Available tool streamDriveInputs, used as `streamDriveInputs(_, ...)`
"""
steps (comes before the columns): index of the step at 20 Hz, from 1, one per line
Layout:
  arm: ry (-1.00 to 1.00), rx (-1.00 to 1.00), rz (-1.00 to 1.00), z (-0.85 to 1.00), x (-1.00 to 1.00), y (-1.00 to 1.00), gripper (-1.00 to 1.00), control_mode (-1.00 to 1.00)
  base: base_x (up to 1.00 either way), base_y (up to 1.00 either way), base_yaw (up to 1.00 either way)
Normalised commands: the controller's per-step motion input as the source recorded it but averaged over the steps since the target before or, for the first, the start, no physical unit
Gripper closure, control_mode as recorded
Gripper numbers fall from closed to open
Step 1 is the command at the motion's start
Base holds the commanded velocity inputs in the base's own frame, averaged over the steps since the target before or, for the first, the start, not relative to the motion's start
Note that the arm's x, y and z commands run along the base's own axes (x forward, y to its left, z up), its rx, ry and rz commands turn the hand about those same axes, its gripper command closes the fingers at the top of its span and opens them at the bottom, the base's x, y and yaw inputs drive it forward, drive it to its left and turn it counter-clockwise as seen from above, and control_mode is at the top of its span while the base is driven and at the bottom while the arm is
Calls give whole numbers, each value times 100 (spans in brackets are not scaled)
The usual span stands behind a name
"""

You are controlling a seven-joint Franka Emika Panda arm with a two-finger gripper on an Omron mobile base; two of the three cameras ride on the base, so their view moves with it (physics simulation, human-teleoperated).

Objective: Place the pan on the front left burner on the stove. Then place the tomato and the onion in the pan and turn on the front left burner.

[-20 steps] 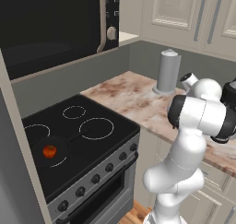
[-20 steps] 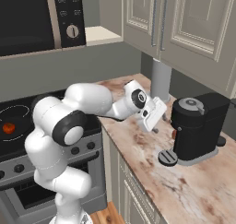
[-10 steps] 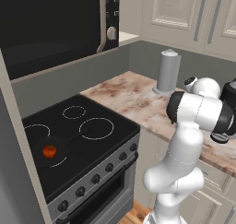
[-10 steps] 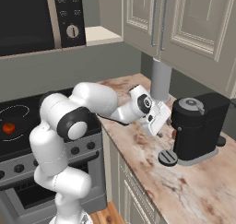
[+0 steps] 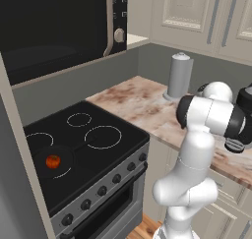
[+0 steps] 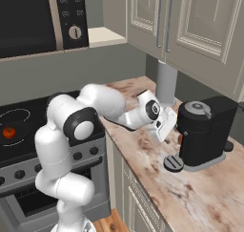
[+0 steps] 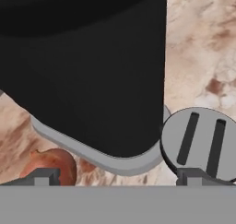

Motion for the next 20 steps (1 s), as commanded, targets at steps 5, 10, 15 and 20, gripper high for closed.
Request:
streamDriveInputs(5, 0, 0, 0, -12, 25, 0, -100, -100, 0, 0, 0)
streamDriveInputs(10, 0, 0, 0, -19, 25, -3, -100, -100, 0, 0, 0)
streamDriveInputs(15, 0, 0, 0, -12, 24, -14, -100, -100, 0, 0, 0)
streamDriveInputs(20, 0, 0, 0, -11, 25, -21, -100, -100, 0, 0, 0)
